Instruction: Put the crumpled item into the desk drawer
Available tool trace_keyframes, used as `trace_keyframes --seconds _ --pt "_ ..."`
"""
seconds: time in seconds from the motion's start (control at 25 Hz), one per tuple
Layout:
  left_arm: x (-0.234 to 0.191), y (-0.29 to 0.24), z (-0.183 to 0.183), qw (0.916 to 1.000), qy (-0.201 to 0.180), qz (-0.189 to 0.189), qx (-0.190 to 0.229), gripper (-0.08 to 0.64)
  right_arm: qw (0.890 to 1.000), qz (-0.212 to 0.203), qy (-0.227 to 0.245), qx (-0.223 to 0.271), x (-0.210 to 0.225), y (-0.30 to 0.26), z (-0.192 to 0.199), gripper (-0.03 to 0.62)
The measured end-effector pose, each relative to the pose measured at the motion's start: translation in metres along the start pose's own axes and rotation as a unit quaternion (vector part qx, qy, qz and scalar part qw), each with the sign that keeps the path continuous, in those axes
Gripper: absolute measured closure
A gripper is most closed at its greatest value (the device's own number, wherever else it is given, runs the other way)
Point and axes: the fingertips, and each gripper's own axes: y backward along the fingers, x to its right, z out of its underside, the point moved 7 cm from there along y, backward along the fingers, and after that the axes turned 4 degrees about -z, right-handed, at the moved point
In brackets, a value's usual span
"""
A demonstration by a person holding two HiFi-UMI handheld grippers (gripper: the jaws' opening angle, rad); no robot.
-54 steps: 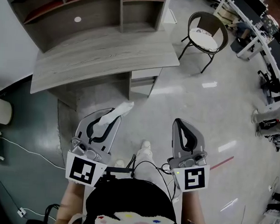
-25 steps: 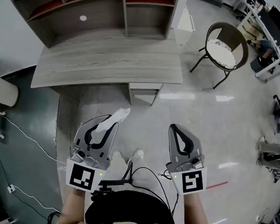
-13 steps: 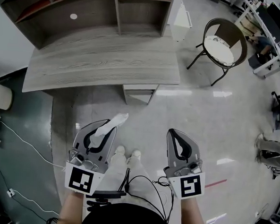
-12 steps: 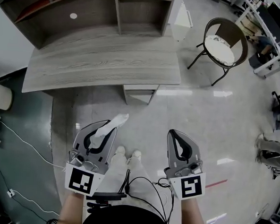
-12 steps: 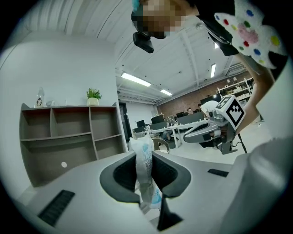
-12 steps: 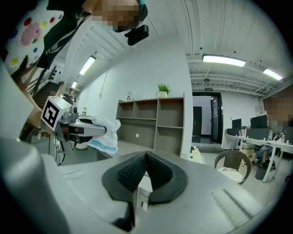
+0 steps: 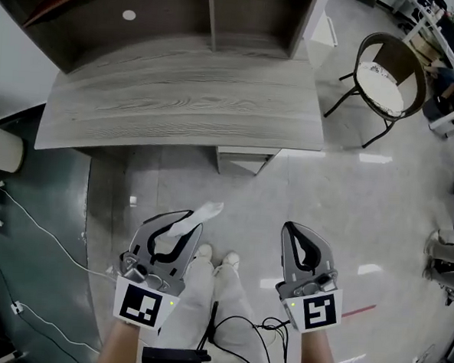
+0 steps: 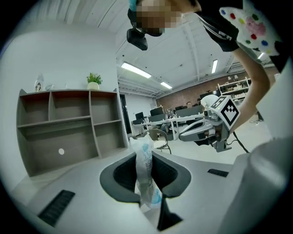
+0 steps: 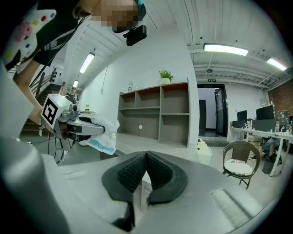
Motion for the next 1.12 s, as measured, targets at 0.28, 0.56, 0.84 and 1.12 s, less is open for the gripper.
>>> trace_keyframes --seconds 0.28,0.56,0.84,1.12 --pt "-0.011 -0.02 0.047 0.9997 -0.01 0.009 -0.019 0.5 0.999 -0.022 -0.038 -0.03 -0.001 -0.04 0.058 0.583" --pt "-0.02 -0.045 0.092 0.9992 -0.004 0.006 -0.039 0.502 0.996 -0.03 -0.083 -0.027 0.003 -0.072 0.101 0.583" --pt "-0.027 -0.073 0.141 0.9953 -0.001 0.011 -0.096 0.503 0.985 -0.03 -0.167 -0.009 0.014 -0.104 0.15 0.582" --pt "-0.027 -0.099 0.183 0.9888 0.011 0.02 -0.147 0.503 0.963 -0.039 -0.267 0.022 0.031 -0.141 0.198 0.464"
